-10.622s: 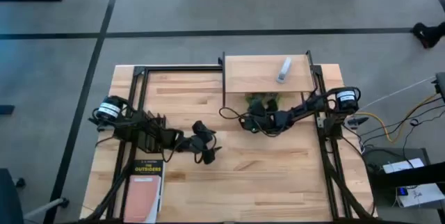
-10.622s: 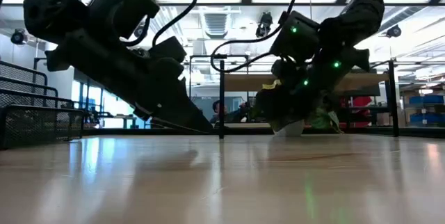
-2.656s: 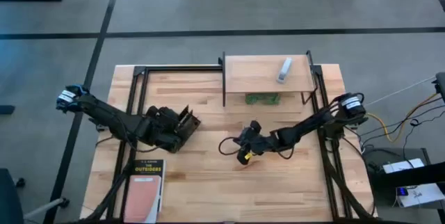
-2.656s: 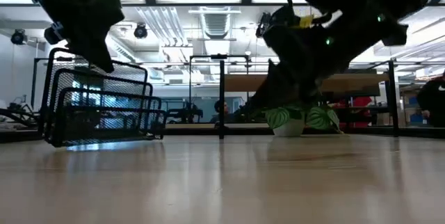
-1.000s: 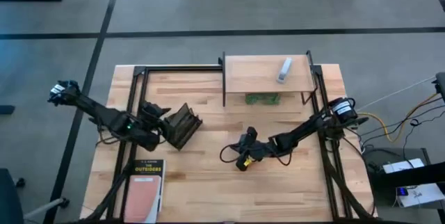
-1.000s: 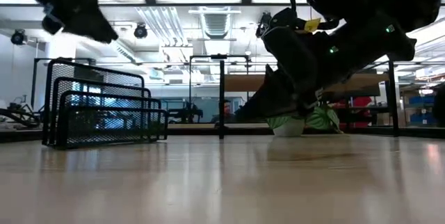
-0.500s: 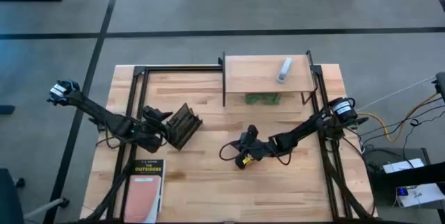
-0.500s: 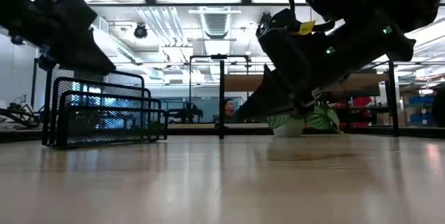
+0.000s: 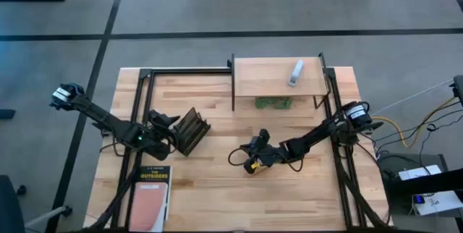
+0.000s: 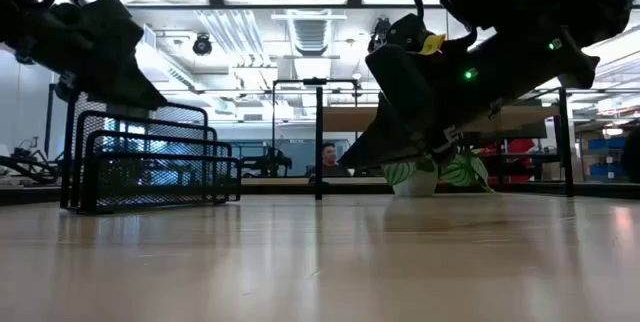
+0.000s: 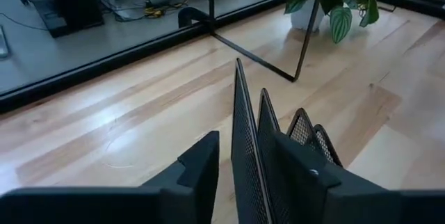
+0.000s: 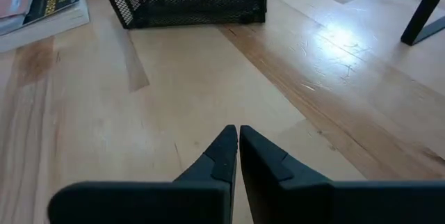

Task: Stock shelves
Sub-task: Put the black desk organizer on the shelf, then put the pink notebook into the black desk organizer on the shelf

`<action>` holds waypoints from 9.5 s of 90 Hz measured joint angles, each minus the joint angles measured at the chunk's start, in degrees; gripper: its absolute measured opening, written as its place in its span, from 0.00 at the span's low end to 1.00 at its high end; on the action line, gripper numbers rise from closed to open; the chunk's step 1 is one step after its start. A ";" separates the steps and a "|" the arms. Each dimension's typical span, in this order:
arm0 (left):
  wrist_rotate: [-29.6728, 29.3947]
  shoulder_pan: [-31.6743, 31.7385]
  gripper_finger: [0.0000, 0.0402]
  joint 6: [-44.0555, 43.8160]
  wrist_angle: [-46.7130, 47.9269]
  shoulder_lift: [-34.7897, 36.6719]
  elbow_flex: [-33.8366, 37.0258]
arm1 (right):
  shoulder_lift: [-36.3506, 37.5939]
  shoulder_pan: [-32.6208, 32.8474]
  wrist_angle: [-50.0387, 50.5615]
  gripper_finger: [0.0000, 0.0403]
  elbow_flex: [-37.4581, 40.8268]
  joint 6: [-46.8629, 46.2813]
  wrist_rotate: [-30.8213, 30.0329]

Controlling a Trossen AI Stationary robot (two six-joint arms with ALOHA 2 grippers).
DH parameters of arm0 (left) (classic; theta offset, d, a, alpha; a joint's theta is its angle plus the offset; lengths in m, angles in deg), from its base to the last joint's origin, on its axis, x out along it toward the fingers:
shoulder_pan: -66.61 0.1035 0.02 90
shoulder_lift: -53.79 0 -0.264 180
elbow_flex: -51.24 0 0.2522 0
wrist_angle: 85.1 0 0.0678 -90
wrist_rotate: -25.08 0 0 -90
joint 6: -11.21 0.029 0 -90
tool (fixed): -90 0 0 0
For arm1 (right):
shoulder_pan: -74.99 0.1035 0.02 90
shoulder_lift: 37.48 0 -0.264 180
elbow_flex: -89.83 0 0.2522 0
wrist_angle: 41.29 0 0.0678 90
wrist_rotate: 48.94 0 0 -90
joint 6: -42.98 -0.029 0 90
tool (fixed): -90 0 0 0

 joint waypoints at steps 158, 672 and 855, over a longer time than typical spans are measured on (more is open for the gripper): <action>22.47 21.53 0.00 48.11 -6.17 -6.09 -39.92 | 0.00 4.02 0.01 0.01 -0.02 -3.44 -0.52; 96.04 -7.50 0.01 9.21 34.60 -41.79 -30.93 | -0.33 9.86 -2.43 0.01 -0.04 -6.03 -8.03; 74.18 -18.41 0.00 -16.39 15.62 -21.31 -16.03 | -0.33 5.10 18.16 0.01 -24.17 18.63 1.75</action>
